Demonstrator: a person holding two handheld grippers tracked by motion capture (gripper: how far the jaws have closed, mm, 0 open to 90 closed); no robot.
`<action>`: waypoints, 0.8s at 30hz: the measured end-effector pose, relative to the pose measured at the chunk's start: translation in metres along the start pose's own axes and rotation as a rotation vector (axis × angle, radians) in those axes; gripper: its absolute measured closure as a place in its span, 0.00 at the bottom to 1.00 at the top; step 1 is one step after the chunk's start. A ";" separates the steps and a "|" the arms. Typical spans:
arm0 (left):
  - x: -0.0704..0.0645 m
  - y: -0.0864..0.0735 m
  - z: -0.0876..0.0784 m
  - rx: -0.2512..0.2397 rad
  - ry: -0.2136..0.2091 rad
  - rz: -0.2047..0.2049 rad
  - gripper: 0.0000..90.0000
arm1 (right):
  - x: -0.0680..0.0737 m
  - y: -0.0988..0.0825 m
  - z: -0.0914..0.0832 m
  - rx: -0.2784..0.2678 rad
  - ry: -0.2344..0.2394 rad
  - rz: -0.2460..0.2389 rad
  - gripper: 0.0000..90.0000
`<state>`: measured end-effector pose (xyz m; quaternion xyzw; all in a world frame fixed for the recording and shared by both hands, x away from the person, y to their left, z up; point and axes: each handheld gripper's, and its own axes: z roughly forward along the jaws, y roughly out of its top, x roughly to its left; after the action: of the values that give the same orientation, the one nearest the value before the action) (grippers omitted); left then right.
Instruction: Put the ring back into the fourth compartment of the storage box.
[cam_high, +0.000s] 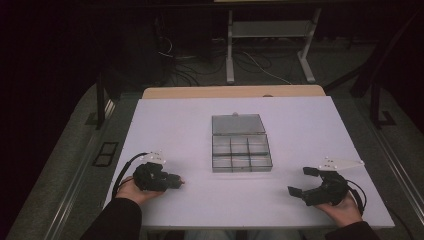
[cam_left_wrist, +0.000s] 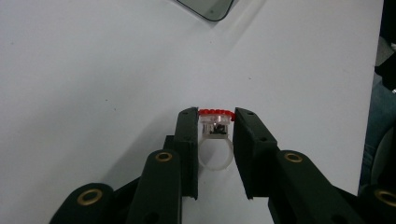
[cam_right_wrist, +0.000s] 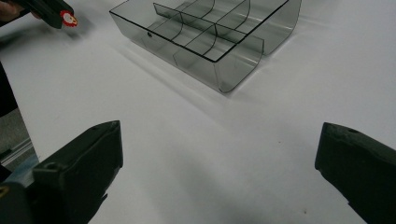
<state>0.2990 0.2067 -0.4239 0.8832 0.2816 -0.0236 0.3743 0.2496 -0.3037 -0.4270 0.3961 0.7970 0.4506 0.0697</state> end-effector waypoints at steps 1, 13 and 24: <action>0.001 0.000 -0.001 -0.003 -0.001 0.005 0.79 | 0.000 0.000 0.000 0.000 0.000 0.000 0.00; 0.001 0.010 -0.003 -0.013 0.005 0.003 0.79 | -0.001 0.000 0.000 -0.002 -0.003 0.000 0.00; 0.001 0.025 -0.010 -0.035 0.011 0.017 0.79 | -0.001 0.000 -0.001 -0.003 -0.004 0.002 0.00</action>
<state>0.3111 0.2001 -0.4005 0.8790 0.2765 -0.0109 0.3883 0.2499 -0.3046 -0.4268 0.3977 0.7957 0.4512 0.0713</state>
